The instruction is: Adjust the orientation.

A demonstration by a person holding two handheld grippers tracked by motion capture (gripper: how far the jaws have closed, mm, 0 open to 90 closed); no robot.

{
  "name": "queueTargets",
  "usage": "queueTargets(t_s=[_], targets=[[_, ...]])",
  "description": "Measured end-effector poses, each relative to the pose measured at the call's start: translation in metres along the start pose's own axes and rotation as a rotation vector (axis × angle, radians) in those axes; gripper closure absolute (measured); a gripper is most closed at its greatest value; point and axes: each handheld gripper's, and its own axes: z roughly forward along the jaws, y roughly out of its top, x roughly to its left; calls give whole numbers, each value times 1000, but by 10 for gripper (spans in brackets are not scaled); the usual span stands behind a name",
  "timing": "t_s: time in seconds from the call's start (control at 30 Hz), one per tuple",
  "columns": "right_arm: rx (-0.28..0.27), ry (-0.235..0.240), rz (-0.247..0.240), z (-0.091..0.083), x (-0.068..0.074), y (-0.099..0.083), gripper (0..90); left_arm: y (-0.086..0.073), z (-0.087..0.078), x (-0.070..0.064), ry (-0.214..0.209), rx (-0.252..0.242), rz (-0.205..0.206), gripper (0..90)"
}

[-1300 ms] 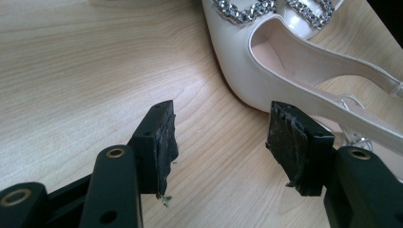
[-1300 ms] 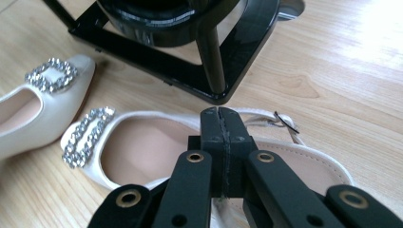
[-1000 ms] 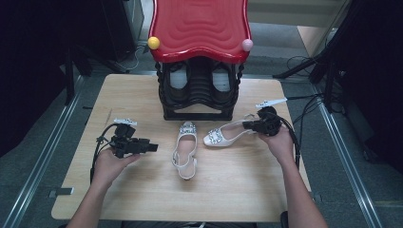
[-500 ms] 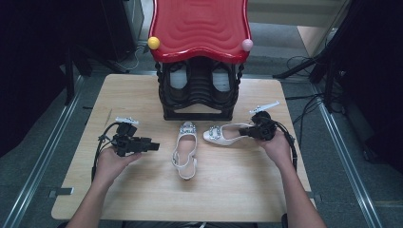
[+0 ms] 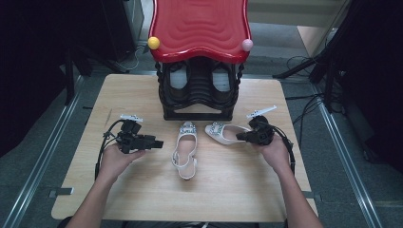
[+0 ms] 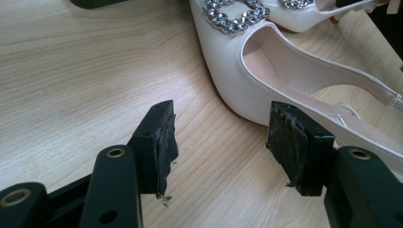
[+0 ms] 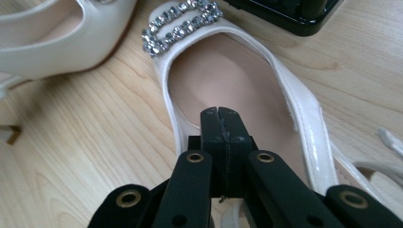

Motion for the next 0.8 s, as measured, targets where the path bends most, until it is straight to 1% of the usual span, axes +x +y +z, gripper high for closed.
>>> queueTargets(t_s=[0.07, 0.13, 0.17, 0.23, 0.33, 0.37, 0.47, 0.5, 0.53, 0.63, 0.7, 0.73, 0.8], targets=[[-15, 17, 22, -1, 2, -1, 900, 1, 1, 0, -5, 6, 5, 429], [-15, 8, 36, -1, 5, -2, 900, 3, 3, -1, -8, 5, 10, 430], [-14, 6, 34, -1, 6, -2, 900, 4, 4, -2, -6, 4, 10, 430], [-15, -3, 25, -1, 9, -2, 900, 5, 5, -2, -15, 1, 17, 430], [-31, -21, 21, -2, 11, -3, 900, 6, 9, -3, -18, 7, 19, 429], [-42, -31, 23, -5, 11, -3, 900, 6, 10, -3, -19, 7, 19, 429], [-72, -34, 29, -14, 10, -3, 878, 8, 12, -3, -18, 12, 20, 429], [-81, -31, 35, -17, 10, -4, 861, 9, 12, -3, -18, 21, 29, 429], [-100, -31, 35, -22, 10, -4, 855, 9, 12, -4, -19, 15, 26, 430], [-125, -29, 20, -31, 12, -6, 834, 11, 12, -4, -23, 16, 35, 429], [-142, -13, 16, -35, 13, -7, 798, 11, 12, -5, -22, 14, 33, 430], [-146, -7, 9, -36, 13, -7, 789, 12, 12, -4, -23, 16, 35, 429], [-134, -9, -2, -34, 14, -9, 772, 12, 13, -5, -23, 16, 37, 429]])
